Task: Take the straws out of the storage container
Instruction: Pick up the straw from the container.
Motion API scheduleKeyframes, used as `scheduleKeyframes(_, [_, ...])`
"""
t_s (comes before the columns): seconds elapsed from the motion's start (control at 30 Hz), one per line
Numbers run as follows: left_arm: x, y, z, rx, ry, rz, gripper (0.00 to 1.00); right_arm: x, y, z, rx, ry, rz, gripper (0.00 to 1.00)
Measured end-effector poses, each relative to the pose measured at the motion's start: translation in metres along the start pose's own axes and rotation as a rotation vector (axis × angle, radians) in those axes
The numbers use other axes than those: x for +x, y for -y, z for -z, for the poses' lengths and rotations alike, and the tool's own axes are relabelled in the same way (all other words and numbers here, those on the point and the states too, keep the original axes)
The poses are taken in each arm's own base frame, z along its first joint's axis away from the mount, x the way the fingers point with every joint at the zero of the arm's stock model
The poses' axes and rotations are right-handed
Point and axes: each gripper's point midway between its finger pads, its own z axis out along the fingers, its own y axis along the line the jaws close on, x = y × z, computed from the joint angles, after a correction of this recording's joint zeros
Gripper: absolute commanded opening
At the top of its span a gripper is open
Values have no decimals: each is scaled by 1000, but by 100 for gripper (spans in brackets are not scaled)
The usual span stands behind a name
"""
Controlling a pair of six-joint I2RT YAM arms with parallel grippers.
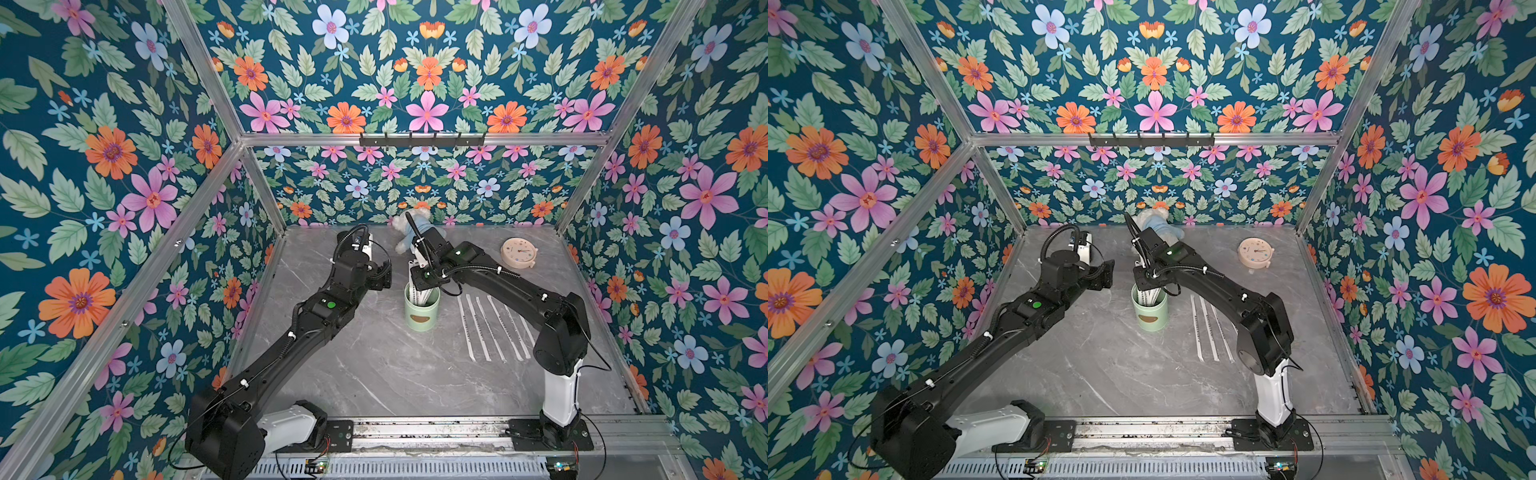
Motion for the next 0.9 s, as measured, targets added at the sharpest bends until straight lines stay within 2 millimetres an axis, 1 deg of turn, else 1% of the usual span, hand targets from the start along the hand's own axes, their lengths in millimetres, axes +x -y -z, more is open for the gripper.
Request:
scheduleKeyframes(0.3, [-1, 0, 1, 1, 4, 1, 93, -2, -1, -3, -1, -6, 1, 22])
scheduleKeyframes(0.5, [-2, 0, 2, 1, 6, 1, 93, -1, -1, -3, 1, -11, 1, 16])
scheduleKeyframes(0.7, [-2, 0, 2, 1, 6, 1, 93, 1, 0, -4, 3, -17, 1, 14])
scheduleKeyframes(0.8, [-2, 0, 2, 1, 6, 1, 93, 5, 1, -1, 4, -22, 1, 14])
scheduleKeyframes(0.9, [-2, 0, 2, 1, 6, 1, 93, 7, 2, 7, 2, -15, 1, 14])
